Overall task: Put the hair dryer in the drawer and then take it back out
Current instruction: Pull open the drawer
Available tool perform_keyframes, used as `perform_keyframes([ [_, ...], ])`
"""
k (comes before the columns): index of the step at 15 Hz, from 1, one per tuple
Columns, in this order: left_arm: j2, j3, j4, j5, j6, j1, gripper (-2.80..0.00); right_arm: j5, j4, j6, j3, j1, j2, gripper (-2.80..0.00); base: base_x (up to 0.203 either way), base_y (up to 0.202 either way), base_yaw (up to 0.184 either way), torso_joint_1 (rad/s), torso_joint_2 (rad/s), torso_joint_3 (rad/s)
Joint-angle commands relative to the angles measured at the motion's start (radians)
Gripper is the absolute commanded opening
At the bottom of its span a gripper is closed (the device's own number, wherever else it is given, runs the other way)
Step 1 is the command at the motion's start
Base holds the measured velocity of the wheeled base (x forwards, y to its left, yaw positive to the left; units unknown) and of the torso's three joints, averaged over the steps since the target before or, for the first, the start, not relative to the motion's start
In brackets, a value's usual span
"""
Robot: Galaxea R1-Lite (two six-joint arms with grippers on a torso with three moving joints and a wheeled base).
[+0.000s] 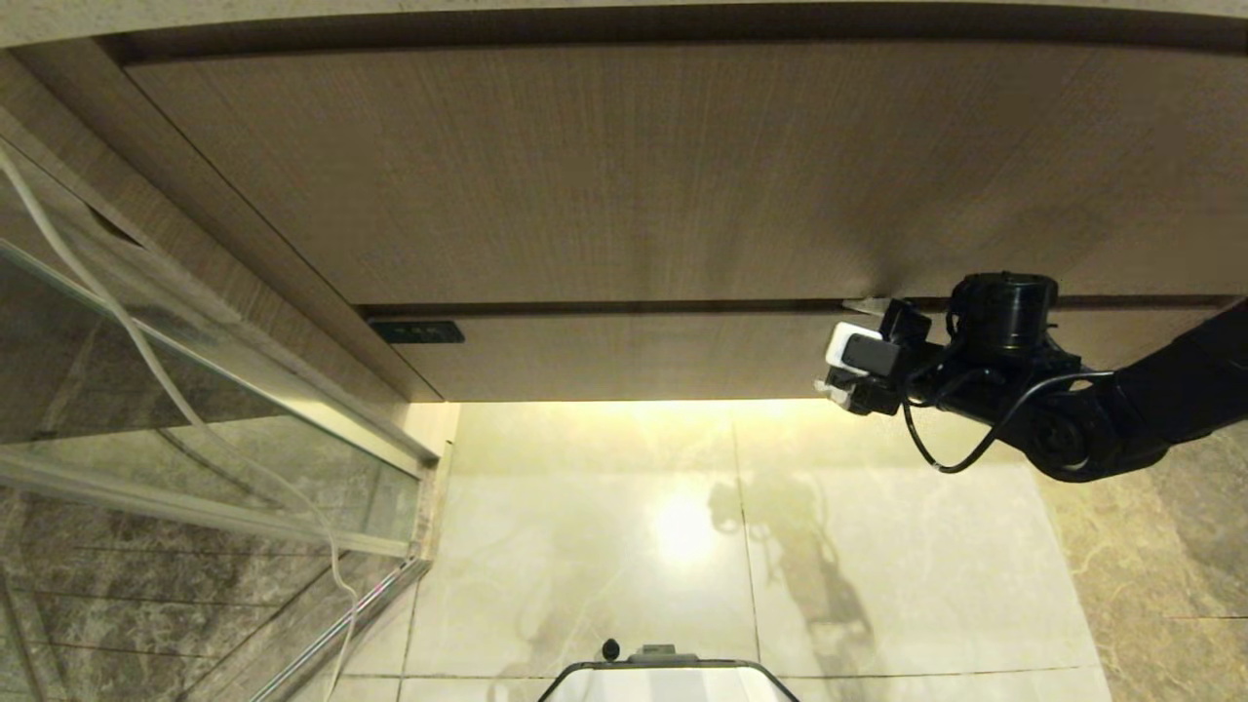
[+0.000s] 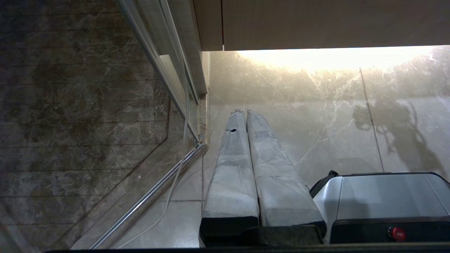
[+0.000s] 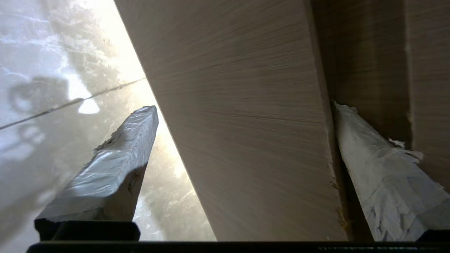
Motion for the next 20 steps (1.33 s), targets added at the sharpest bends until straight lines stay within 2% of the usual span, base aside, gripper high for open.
perform_keyframes([
  [1,-0.001,0.001,0.000,0.000,-0.001,0.000,-2.80,0.001,0.059,-0.007,0.002,0.000,0.004,0.00,0.000,0.000,0.000,0.000,0.00,0.000],
  [7,-0.002,0.000,0.000,0.000,0.000,0.000,-2.80,-0.089,0.212,-0.002,0.001,-0.004,-0.019,0.00,0.000,0.000,0.000,0.000,0.00,0.000],
  [15,-0.002,0.000,0.000,0.000,0.000,0.000,-2.80,-0.092,0.288,0.000,0.038,-0.012,-0.062,0.00,0.000,0.000,0.000,0.000,0.00,0.000],
  [20,-0.002,0.000,0.000,0.000,-0.001,0.000,-2.80,-0.122,0.356,0.034,0.053,-0.013,-0.079,0.00,0.000,0.000,0.000,0.000,0.00,0.000],
])
